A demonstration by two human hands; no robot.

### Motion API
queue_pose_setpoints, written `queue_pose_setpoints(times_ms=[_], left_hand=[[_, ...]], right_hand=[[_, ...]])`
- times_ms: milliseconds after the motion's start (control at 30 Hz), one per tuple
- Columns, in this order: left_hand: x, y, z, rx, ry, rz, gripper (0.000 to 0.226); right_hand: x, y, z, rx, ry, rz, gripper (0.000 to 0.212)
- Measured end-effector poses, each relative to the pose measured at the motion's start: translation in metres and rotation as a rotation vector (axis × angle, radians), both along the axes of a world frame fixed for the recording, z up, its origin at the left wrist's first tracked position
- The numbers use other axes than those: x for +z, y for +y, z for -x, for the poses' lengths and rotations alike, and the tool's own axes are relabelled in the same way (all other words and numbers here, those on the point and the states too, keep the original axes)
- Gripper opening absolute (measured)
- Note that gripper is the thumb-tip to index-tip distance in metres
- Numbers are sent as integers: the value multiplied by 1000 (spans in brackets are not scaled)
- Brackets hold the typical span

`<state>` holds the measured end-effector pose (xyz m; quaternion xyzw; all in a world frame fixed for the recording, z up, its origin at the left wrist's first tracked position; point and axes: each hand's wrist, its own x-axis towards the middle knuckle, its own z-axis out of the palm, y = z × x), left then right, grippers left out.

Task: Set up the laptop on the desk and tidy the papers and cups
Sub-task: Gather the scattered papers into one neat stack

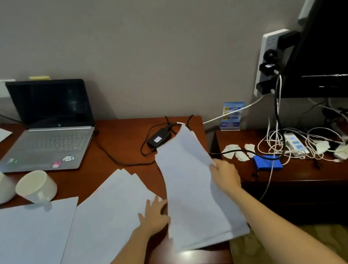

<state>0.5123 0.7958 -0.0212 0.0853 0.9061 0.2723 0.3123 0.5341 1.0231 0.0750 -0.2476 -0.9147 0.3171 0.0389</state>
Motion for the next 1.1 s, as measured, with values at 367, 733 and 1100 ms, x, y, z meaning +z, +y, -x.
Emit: queue_pose_setpoints(times_ms=[367,733,1100], left_hand=[[27,-135,17,805,280,-309,33],[41,-230,70,1026,-252,-719,47],[-2,-239,47,-259,241,214,78]], right_hand=[[85,-74,58,-178,459,1010,18],[-71,-216,-1,-268,-287,709,24],[-66,-277,17,-779,-155,508,52]])
